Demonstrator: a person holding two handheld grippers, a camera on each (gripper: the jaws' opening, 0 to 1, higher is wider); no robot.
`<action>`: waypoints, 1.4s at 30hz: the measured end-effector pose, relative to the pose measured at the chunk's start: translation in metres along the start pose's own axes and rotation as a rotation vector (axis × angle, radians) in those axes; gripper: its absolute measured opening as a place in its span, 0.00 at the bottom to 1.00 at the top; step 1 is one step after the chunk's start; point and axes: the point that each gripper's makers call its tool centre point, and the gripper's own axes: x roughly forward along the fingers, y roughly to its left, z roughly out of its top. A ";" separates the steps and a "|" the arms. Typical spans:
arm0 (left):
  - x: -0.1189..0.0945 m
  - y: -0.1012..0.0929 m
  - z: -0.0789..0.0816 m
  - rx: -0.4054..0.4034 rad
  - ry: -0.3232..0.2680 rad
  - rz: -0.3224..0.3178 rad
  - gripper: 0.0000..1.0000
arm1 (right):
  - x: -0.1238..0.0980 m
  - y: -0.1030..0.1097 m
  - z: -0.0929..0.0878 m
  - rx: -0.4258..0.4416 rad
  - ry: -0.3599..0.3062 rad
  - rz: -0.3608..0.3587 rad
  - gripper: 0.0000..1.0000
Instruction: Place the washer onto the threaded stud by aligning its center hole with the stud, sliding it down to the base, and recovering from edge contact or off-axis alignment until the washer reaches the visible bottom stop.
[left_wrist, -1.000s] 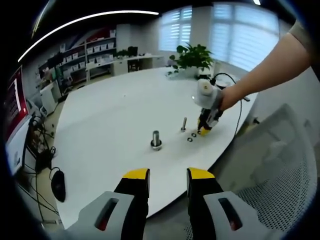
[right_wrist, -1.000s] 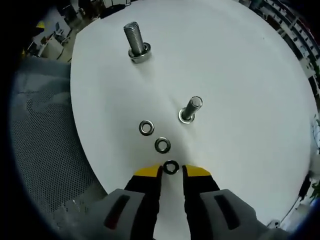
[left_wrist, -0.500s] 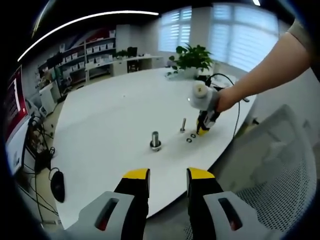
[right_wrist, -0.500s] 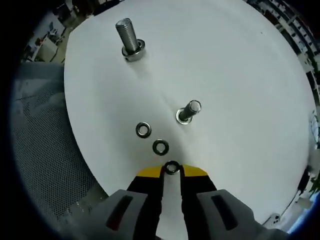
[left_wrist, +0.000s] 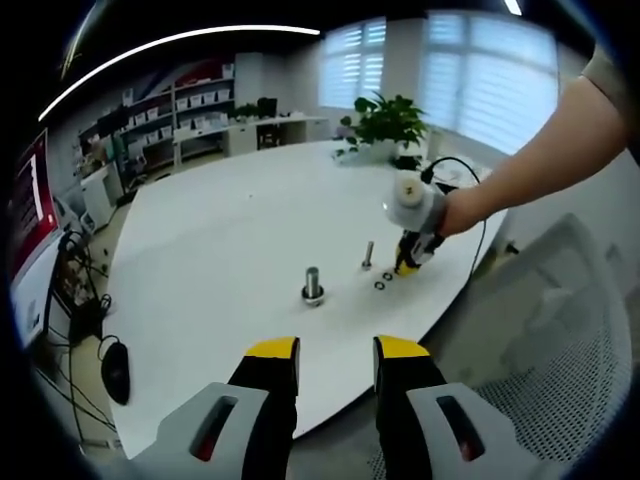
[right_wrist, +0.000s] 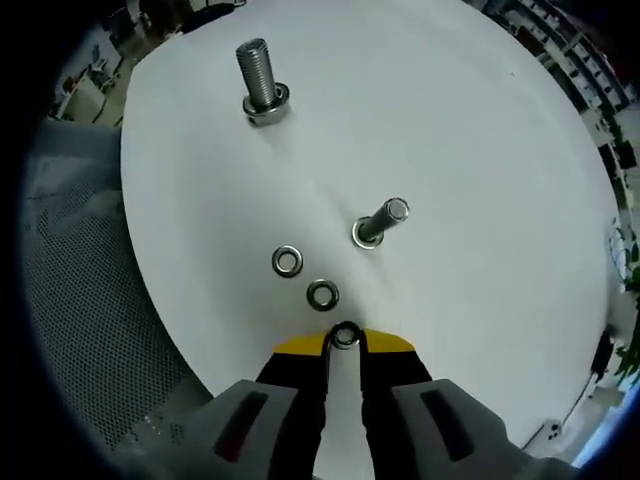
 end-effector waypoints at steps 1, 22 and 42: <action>0.000 0.000 0.000 0.001 0.000 0.000 0.27 | 0.000 0.000 0.000 0.001 -0.004 0.002 0.13; -0.001 0.001 0.004 -0.007 -0.020 0.005 0.27 | -0.028 -0.003 0.031 0.010 -0.096 -0.014 0.13; -0.002 0.001 0.005 -0.004 -0.031 0.008 0.27 | -0.054 -0.007 0.057 -0.032 -0.194 -0.041 0.13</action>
